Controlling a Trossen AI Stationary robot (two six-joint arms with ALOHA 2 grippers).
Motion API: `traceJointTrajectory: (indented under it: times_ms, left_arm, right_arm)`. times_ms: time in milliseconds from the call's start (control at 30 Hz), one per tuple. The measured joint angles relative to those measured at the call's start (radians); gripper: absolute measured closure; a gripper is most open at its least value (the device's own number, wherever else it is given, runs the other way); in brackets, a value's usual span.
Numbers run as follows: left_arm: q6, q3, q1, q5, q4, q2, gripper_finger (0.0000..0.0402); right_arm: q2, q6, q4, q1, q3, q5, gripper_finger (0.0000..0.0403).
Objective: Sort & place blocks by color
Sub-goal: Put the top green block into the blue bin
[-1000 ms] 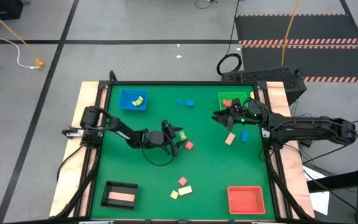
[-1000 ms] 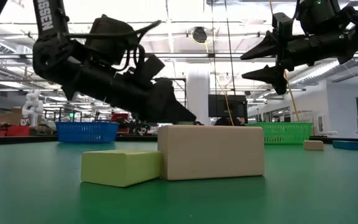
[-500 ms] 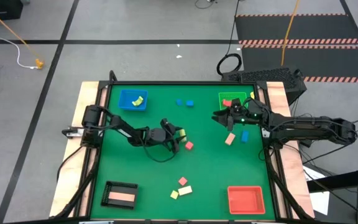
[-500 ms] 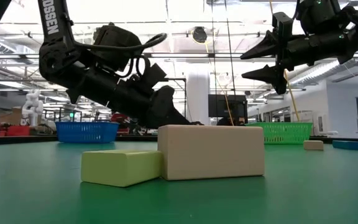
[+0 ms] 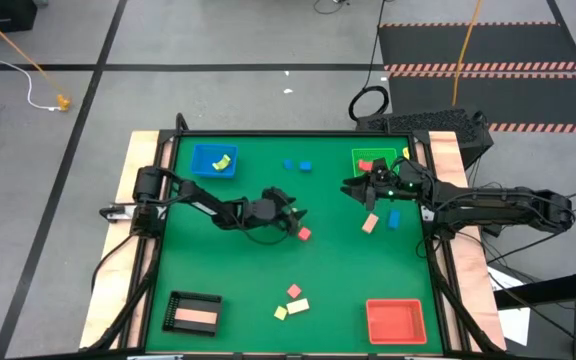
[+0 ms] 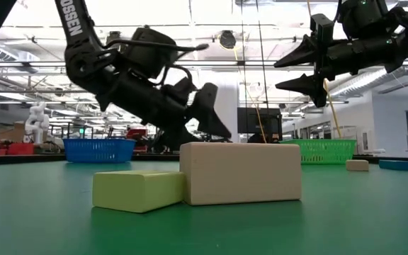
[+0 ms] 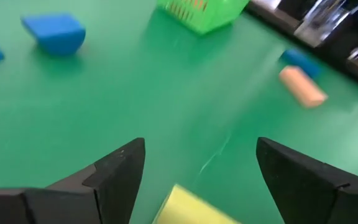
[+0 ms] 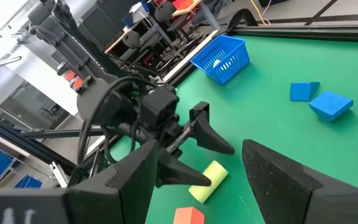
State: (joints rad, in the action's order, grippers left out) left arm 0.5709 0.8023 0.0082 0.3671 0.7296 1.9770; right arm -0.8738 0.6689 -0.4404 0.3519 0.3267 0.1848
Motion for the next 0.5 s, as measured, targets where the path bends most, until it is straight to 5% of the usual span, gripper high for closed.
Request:
traceJointTrajectory:
  times_ms: [167,500]
  left_arm:
    - [-0.022,0.049,-0.001,0.028,-0.173,0.000,0.0102]
    - [-0.197,0.055,-0.019,0.020,-0.216,-0.002,0.0103]
  right_arm:
    - [0.000,0.000,0.000,0.000,0.000,0.000,0.0176]
    - [0.000,0.000,0.000,0.000,0.000,0.000,0.0176]
